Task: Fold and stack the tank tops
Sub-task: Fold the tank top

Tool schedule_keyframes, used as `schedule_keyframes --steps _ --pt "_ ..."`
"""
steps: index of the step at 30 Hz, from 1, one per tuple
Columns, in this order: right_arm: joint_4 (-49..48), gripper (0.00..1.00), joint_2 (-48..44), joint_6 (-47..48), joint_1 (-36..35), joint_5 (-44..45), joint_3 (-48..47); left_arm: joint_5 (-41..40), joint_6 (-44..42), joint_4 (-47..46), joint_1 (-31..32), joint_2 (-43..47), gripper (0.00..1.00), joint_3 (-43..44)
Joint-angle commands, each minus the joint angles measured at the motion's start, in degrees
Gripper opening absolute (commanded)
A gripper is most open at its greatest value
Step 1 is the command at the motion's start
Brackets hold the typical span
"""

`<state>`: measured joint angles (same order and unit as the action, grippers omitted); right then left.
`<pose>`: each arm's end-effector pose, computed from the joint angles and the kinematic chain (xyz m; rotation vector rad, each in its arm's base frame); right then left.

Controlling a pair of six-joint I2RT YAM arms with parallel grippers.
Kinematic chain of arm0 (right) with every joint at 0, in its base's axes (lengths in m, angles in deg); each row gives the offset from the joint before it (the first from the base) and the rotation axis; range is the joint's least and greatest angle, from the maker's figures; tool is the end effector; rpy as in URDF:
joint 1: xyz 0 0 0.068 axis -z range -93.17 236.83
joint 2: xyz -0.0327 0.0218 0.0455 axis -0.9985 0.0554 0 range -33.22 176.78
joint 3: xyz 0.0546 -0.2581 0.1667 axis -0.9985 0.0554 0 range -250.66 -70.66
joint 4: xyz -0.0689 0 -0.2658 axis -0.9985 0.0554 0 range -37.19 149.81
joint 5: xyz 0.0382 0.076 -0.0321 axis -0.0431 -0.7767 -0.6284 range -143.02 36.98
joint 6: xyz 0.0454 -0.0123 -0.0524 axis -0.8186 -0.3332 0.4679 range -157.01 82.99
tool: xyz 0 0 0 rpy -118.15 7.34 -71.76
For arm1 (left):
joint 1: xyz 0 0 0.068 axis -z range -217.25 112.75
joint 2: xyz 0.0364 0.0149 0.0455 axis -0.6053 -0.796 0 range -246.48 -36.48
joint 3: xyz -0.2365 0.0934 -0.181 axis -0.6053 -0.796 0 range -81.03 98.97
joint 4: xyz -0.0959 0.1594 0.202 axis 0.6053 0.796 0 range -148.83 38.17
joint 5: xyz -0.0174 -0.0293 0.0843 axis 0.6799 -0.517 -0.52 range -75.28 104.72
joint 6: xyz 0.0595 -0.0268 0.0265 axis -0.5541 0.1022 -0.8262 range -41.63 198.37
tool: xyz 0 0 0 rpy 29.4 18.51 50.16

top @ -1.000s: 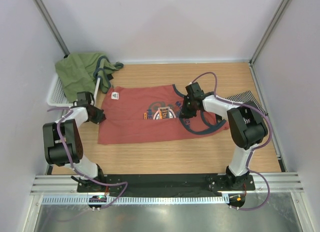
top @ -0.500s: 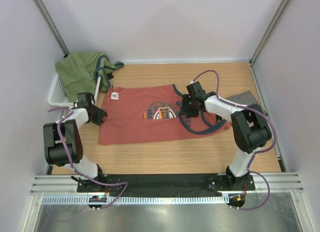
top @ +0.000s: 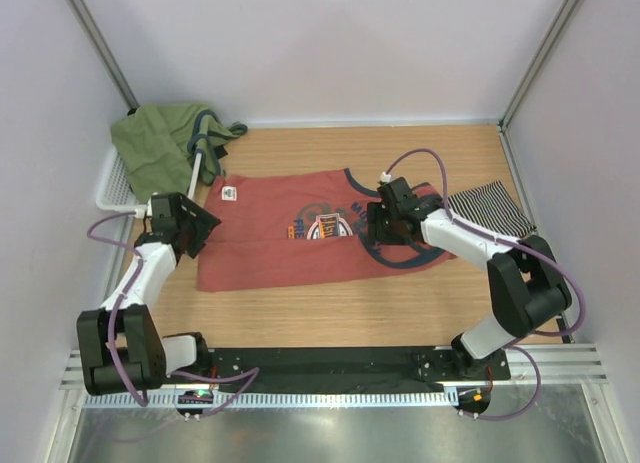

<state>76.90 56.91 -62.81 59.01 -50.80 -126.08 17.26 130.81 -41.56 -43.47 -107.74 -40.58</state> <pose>0.2981 0.1546 0.2073 -0.0319 2.6238 0.2851 0.2619 0.0261 0.2227 -1.1835 2.1488 -0.4189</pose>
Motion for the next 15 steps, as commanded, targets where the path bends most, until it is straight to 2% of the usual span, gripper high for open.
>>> schedule_keyframes --steps 1,8,15 --pt "-0.02 0.62 -4.26 2.69 -2.15 1.03 0.66 -0.53 -1.99 2.84 0.24 4.62 0.72 1.3" --pt "2.8 0.62 -0.75 4.0 -4.35 5.43 1.1 -0.35 -2.96 6.97 0.86 11.4 0.72 2.7" --pt "5.25 0.61 3.91 3.92 -5.5 8.94 1.71 -0.26 -3.67 9.7 0.86 13.96 0.72 4.11"
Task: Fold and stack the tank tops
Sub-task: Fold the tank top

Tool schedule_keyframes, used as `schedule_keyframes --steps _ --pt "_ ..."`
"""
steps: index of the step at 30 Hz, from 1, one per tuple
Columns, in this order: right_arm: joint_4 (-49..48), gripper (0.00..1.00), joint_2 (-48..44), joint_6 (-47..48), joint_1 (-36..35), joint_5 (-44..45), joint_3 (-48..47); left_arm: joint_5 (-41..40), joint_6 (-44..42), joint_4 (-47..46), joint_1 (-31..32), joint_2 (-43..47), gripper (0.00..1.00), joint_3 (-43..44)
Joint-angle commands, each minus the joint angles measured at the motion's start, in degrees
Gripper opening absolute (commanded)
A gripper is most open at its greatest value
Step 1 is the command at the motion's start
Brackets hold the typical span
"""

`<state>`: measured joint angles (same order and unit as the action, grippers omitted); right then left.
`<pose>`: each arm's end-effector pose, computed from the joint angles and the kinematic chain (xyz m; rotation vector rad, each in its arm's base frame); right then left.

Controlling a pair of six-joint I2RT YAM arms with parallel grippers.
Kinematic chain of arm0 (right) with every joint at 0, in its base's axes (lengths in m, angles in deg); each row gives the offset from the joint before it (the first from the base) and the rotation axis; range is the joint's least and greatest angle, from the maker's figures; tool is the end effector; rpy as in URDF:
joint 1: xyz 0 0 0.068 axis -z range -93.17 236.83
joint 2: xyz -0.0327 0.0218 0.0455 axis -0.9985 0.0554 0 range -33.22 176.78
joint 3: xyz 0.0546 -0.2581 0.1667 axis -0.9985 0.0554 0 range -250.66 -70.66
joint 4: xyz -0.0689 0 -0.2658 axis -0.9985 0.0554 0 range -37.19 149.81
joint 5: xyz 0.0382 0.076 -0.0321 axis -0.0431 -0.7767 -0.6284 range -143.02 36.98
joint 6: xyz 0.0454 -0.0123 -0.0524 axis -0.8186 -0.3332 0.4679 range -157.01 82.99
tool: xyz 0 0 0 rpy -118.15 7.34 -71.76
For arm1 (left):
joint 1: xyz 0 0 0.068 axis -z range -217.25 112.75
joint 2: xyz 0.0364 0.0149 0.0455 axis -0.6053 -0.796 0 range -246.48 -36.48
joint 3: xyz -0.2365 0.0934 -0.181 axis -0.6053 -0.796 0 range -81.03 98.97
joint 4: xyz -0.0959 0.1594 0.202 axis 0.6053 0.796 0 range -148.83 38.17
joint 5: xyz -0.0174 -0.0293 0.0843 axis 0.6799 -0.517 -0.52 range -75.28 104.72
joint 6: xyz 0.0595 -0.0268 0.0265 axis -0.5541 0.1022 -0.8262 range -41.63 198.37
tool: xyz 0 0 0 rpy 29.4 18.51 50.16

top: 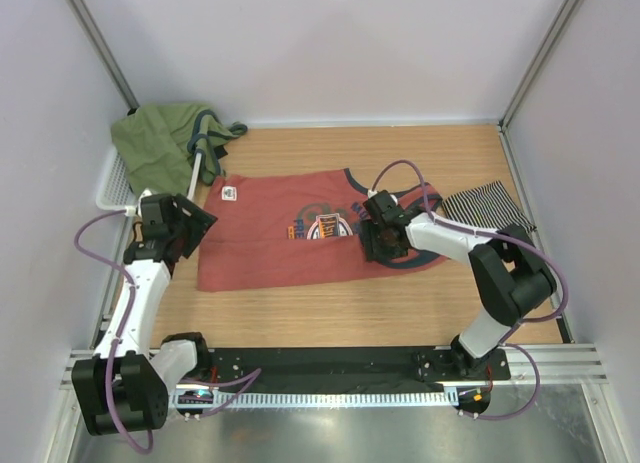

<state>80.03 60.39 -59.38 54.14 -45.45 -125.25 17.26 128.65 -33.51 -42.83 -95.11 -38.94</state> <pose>0.2826 0.1722 0.1809 -0.2062 2.7043 0.1046 0.2240 0.0194 0.2694 -1.0769 2.0808 -0.4461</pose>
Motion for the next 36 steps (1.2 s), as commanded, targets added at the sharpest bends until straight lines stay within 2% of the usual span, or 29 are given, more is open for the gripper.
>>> schedule_keyframes --steps 1,2,4,8,13,17,21,24,25,31,34,36 --pt "3.0 0.6 0.96 -1.52 -0.71 4.89 1.15 -0.09 -1.59 1.75 0.22 1.33 0.72 2.56" --pt "3.88 0.59 1.14 -1.88 -0.71 8.21 1.93 0.0 -1.68 1.84 0.31 1.15 0.72 2.65" --pt "4.15 0.59 0.62 -3.54 -0.45 8.68 3.86 0.53 -1.77 1.84 0.31 0.28 0.71 3.26" --pt "5.47 0.56 -1.14 -9.87 0.08 8.24 7.03 1.23 -1.85 2.1 0.75 -1.57 0.7 3.97" --pt "6.0 0.58 -3.59 -16.82 0.6 6.85 12.39 0.71 -1.85 1.57 1.45 -3.24 0.7 4.85" --pt "8.19 0.66 -9.56 -22.71 0.87 9.83 16.43 0.27 -1.33 0.0 2.51 -7.44 0.7 6.25" --pt "9.87 0.66 -16.41 -22.81 0.87 7.72 15.92 -0.52 -1.15 -3.61 2.77 -13.76 0.7 9.66" --pt "10.13 0.66 -17.4 -20.09 0.96 9.82 9.96 -0.62 -1.06 -6.41 2.77 -21.33 0.68 14.68" --pt "10.39 0.66 -16.18 -17.04 0.87 10.35 4.89 0.17 -1.15 -7.56 2.77 -23.44 0.66 16.08" --pt "9.96 0.59 -4.16 -8.32 1.92 12.73 -14.81 5.27 -4.92 -7.74 2.77 -38.37 0.61 28.38" --pt "7.24 0.48 2.61 -8.13 6.83 6.08 -21.23 6.59 -6.77 -6.43 2.86 -43.31 0.56 33.58" --pt "4.6 0.45 6.14 -8.65 10.69 -0.79 -23.97 6.33 -7.3 -5.29 2.95 -45.51 0.55 35.86"
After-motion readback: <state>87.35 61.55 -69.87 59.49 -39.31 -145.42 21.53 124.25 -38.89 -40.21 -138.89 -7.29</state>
